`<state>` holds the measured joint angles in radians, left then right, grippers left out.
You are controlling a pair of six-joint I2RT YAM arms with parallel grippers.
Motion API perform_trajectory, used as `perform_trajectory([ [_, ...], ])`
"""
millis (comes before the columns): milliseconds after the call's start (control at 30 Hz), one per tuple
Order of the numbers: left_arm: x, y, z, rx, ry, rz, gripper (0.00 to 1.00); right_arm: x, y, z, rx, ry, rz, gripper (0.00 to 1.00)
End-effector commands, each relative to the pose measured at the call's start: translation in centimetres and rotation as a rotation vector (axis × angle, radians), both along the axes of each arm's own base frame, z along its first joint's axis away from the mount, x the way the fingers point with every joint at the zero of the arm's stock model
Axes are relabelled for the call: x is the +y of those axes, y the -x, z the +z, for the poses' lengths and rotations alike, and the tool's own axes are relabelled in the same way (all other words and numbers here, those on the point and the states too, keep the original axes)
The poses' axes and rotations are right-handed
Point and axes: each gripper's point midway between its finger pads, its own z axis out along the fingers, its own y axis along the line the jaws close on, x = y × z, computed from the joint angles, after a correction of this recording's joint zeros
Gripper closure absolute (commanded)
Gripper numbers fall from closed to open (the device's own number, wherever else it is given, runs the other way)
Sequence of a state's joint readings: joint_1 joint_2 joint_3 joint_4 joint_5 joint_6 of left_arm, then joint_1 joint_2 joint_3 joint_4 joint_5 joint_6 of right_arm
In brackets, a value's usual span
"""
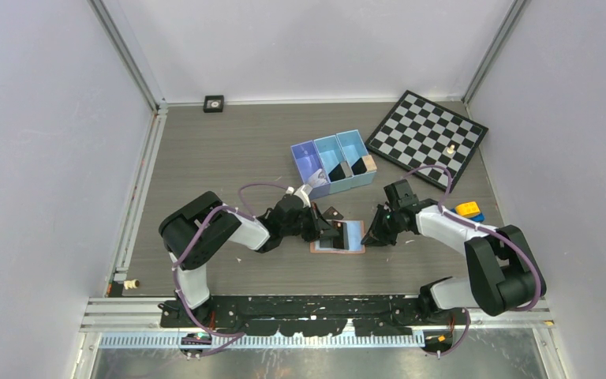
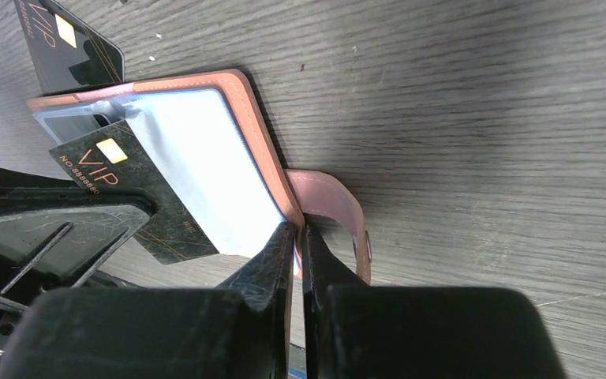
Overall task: Put the credit cards into the card holder
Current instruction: Insert the credit card into the card holder.
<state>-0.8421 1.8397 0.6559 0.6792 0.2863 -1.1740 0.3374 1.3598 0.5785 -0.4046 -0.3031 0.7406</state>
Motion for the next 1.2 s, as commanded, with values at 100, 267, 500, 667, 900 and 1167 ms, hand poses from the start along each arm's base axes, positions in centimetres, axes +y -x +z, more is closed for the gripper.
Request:
perform_trajectory([
  [100, 0.7, 0.3, -0.7, -0.018, -0.083, -0.018, 0.93, -0.8, -0.2, -0.6, -0.012, 0.057, -0.034, 0.98],
  [267, 1.3, 0.3, -0.3, -0.047, -0.152, -0.038, 0.79, -1.3, -0.2, -0.7, -0.014, 0.083, -0.038, 1.0],
  [500, 2.5, 0.4, 0.0, -0.082, -0.268, -0.074, 0.63, -1.4, -0.3, -0.6, -0.02, 0.092, -0.039, 1.0],
  [667, 2.5, 0.7, 0.3, -0.091, -0.29, -0.095, 0.59, -1.5, -0.3, -0.6, -0.019, 0.095, -0.036, 1.0],
  [900, 1.6, 1.2, -0.3, -0.075, -0.301, -0.131, 0.61, -1.5, -0.3, -0.6, -0.016, 0.1, -0.028, 1.0],
  [1167, -0.3, 1.2, -0.4, -0.083, -0.313, -0.177, 0.71, -1.0, -0.6, 0.6, -0.049, 0.068, -0.021, 0.96],
])
